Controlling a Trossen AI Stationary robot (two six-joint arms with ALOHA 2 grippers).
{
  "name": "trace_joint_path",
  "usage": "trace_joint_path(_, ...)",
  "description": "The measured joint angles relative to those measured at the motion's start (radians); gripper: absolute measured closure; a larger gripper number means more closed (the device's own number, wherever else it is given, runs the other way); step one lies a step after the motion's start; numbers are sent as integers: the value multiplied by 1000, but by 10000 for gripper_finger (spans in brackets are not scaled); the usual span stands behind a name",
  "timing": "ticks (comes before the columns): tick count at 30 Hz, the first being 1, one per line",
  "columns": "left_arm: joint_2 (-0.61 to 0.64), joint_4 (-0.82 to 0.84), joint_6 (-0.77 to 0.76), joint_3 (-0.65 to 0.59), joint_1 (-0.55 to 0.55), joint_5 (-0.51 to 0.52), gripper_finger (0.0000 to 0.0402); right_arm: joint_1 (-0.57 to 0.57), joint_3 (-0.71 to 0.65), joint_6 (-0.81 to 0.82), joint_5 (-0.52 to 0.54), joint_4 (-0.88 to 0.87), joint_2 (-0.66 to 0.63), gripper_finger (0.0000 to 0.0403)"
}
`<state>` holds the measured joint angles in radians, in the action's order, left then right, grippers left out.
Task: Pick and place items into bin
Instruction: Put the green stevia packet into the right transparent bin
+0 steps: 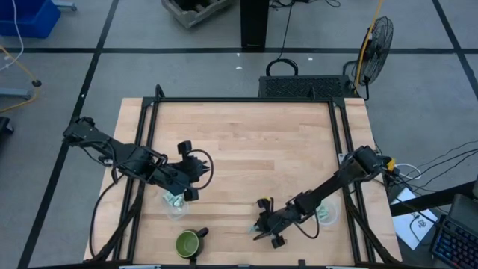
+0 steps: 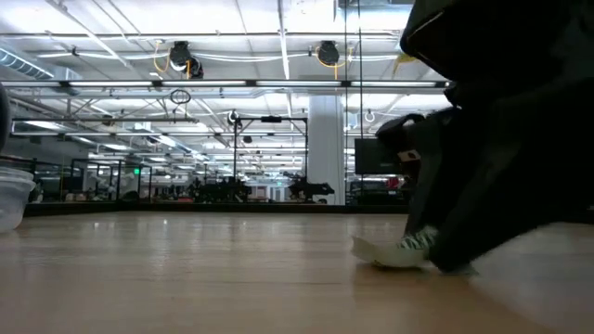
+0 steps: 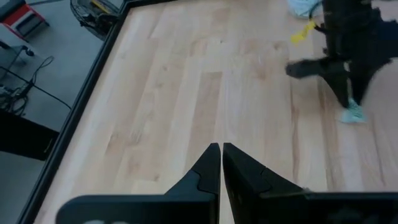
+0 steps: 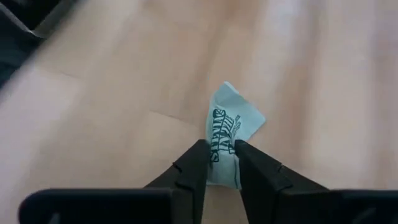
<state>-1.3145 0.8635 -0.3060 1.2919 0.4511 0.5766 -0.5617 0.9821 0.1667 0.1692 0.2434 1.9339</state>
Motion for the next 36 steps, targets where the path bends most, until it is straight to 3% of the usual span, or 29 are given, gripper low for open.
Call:
trace_joint_path(4,0,0,14,0,0,0,376,2,-2,-11,61,-107,-99,341)
trace_joint_path(9,0,1,16,-1,0,-1,376,0,-1,88,95,-430,-273,348)
trace_joint_path(17,0,3,16,-1,0,-1,376,-90,0,552,82,-923,-606,349)
trace_joint_path(20,0,3,16,-1,0,-1,376,-147,0,834,9,-1072,-694,349)
trace_joint_path(24,0,4,12,-1,0,-2,376,-236,0,1073,-38,-1139,-737,348)
trace_joint_path(36,0,4,14,-1,-1,-2,376,-351,-15,1317,-173,-1262,-640,348)
